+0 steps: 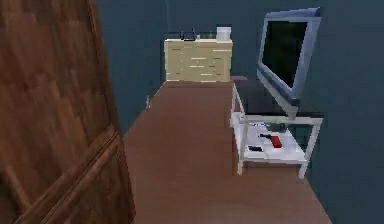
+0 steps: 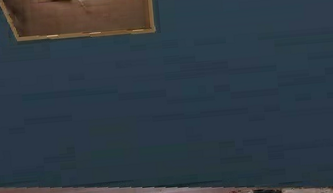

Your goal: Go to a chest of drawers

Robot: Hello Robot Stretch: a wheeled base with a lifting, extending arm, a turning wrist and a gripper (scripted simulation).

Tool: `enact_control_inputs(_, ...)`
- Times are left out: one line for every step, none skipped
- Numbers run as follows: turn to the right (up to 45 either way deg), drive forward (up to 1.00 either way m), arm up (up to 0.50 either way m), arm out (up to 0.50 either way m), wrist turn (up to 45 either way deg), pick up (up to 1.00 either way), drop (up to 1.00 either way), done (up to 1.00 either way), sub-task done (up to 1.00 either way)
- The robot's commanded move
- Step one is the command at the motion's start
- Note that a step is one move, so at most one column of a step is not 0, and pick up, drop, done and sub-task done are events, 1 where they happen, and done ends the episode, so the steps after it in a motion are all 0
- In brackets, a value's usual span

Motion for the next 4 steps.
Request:
enact_control_inputs(0.0,1.00,0.00,0.00,0.0,0.00,0.00,0.00,0.00)
enact_control_inputs(0.0,0.30,0.00,0.00,0.0,0.00,0.00,0.00,0.00)
enact_control_inputs(3.0,0.00,0.00,0.00,0.0,0.00,0.00,0.00,0.00)
enact_control_inputs(0.0,1.00,0.00,0.00,0.0,0.00,0.00,0.00,0.00)
